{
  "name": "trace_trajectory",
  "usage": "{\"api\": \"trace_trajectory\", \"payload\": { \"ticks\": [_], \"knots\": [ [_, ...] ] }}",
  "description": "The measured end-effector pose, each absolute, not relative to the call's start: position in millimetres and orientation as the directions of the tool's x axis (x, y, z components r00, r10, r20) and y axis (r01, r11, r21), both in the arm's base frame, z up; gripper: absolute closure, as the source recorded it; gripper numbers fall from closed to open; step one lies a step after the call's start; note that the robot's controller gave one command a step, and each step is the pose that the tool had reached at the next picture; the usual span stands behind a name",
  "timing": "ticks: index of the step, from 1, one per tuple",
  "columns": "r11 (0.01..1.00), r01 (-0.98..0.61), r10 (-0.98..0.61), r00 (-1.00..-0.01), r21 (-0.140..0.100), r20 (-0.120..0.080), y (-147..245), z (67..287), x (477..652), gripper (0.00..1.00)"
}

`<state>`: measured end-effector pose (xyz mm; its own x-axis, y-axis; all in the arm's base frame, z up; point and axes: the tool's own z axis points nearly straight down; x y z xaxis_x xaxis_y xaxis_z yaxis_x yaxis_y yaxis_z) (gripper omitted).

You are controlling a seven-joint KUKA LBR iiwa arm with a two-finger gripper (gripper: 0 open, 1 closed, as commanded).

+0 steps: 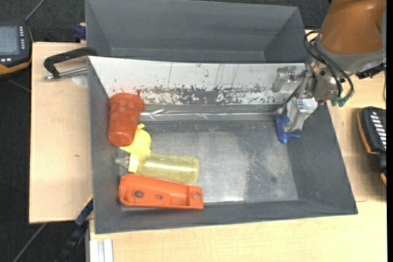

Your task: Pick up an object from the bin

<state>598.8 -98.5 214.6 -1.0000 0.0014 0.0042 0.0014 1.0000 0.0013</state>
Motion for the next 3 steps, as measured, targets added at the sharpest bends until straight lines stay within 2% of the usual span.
{"api": "trace_trajectory", "payload": {
  "ticks": [1, 2, 3],
  "knots": [
    [1.000, -0.001, -0.001, -1.000, 0.000, -0.005, -98, 220, 600.3, 1.00],
    [1.000, -0.001, -0.001, -1.000, 0.000, -0.005, -98, 220, 600.3, 1.00],
    [0.998, -0.056, -0.056, -0.998, -0.002, -0.012, -81, 180, 602.2, 1.00]
  ]
}}
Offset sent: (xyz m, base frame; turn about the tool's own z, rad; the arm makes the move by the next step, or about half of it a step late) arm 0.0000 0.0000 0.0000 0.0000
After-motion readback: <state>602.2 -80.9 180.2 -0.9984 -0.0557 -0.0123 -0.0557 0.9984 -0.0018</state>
